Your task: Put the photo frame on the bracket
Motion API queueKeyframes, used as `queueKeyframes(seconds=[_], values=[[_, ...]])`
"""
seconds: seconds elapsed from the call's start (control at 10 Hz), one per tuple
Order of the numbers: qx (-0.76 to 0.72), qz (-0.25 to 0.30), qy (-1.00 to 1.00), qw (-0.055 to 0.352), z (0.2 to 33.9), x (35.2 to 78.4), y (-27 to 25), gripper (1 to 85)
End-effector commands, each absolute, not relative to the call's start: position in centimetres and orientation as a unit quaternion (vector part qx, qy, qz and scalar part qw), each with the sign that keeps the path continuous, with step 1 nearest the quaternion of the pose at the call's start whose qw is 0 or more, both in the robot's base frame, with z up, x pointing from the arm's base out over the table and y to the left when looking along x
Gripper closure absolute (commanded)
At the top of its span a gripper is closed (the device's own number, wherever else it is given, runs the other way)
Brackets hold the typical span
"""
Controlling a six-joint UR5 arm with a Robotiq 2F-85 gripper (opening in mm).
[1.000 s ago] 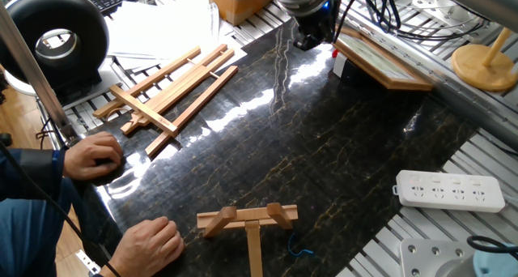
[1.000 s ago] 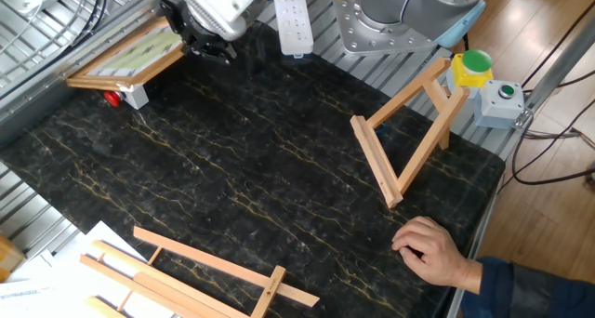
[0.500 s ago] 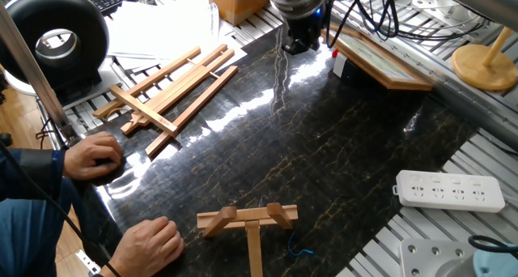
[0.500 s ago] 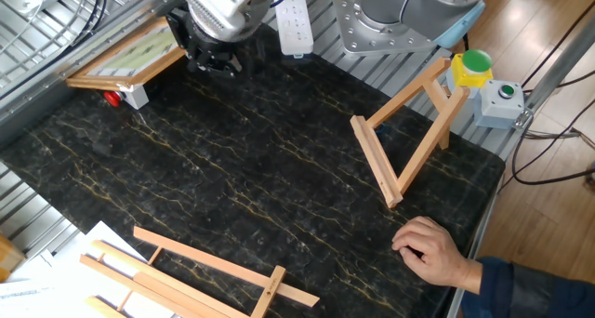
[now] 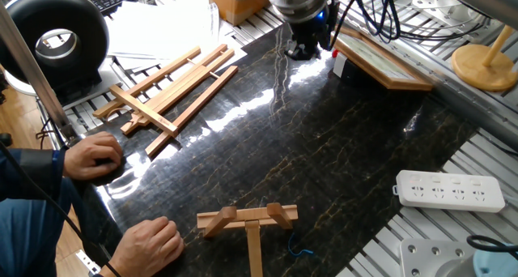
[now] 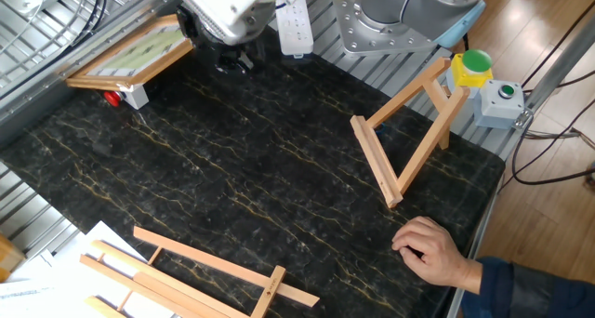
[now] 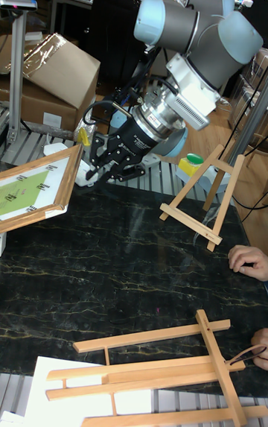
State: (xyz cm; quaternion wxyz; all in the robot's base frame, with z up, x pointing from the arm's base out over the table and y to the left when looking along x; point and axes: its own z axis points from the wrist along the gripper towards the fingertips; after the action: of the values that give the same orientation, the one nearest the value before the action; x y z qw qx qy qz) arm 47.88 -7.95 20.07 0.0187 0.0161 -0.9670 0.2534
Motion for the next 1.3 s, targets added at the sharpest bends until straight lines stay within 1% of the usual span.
queueKeyframes(seconds=[0.0, 0.2, 0.3, 0.5, 0.9, 1.2], values=[[-0.009, 0.271, -0.962, 0.028, 19.7, 47.2, -8.4, 38.3], [-0.022, 0.294, -0.955, 0.029, 20.3, 46.8, -9.1, 39.0], [-0.020, 0.315, -0.948, 0.030, 20.9, 46.6, -10.0, 39.3], [-0.015, 0.330, -0.944, 0.024, 21.4, 46.8, -10.4, 39.3], [-0.001, 0.338, -0.941, 0.015, 21.0, 48.2, -11.4, 39.3], [0.006, 0.336, -0.942, 0.009, 20.2, 49.0, -12.1, 41.3]])
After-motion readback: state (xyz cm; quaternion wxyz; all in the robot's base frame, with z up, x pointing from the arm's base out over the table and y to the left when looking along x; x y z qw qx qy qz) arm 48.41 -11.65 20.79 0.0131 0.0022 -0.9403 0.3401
